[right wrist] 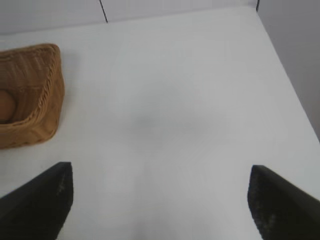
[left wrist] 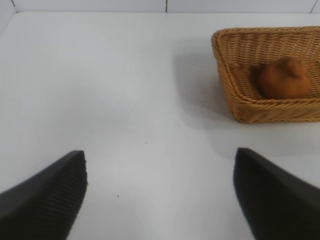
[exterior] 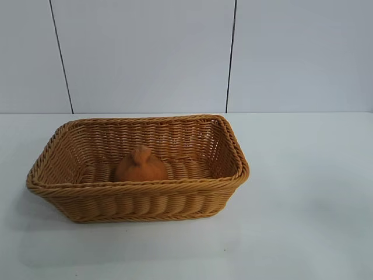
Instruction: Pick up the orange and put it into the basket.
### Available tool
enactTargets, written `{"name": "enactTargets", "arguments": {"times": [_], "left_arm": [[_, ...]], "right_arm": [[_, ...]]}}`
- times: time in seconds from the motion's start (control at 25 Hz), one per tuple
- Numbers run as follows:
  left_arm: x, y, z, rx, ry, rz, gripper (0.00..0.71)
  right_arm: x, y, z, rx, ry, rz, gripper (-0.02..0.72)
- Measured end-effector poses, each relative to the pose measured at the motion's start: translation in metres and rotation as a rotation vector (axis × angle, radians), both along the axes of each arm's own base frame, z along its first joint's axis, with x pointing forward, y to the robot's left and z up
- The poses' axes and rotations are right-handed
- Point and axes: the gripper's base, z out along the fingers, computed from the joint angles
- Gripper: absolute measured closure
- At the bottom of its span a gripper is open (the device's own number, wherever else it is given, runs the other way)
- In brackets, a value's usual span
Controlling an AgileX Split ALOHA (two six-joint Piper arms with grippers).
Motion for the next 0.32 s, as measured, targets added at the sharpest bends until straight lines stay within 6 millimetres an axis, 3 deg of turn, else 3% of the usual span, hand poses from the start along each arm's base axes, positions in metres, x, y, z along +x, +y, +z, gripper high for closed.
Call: {"name": "enactTargets", "arguments": {"times": [0.32], "left_arm": [[0.0,0.0,0.0,0.0,0.0,0.0,0.133]], "right_arm": [[-0.0007,0.0,-0.0001,0.0,-0.003,0.0,0.052]]}}
